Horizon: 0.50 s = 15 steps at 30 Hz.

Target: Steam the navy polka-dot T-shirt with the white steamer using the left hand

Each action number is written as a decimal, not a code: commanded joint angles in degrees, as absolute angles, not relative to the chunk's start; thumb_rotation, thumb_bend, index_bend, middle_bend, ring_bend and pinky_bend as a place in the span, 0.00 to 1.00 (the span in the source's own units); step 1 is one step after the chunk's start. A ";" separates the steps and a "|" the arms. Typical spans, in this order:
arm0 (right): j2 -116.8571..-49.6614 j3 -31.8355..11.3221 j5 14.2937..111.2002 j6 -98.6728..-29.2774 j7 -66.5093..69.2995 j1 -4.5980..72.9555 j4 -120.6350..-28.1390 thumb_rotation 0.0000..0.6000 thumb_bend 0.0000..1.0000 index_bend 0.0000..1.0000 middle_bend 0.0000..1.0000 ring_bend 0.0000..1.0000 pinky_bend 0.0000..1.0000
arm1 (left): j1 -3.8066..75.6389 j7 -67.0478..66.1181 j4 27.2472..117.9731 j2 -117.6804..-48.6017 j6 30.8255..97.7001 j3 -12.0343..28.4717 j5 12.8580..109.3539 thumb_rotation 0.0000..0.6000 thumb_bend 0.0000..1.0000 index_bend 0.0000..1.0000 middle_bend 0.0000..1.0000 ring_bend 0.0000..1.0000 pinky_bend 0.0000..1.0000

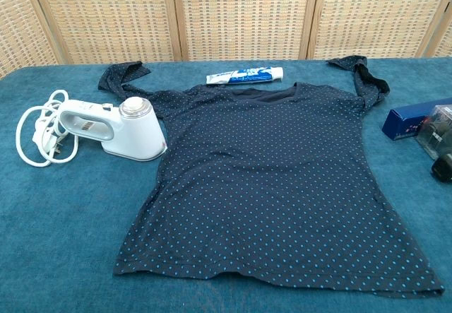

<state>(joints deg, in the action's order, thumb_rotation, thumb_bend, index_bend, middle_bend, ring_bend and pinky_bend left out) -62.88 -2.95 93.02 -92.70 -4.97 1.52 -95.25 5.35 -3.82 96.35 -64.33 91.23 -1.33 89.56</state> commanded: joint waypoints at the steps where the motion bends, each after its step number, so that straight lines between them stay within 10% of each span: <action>1: -62.74 -2.87 92.91 -92.46 -4.96 1.56 -95.38 1.00 0.00 0.00 0.00 0.00 0.00 | 5.30 -3.85 96.38 -64.31 91.11 -1.25 89.58 1.00 0.00 0.00 0.00 0.00 0.00; 15: -62.14 -2.88 92.02 -90.93 -5.07 1.91 -96.71 1.00 0.00 0.00 0.00 0.00 0.00 | 18.36 1.44 86.64 -71.10 74.91 7.02 85.34 1.00 0.01 0.00 0.00 0.00 0.00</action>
<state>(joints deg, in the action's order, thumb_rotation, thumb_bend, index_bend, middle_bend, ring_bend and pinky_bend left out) -62.12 -2.84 92.28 -91.17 -4.96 1.83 -96.77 12.71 -1.57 91.49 -67.90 81.40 3.88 86.95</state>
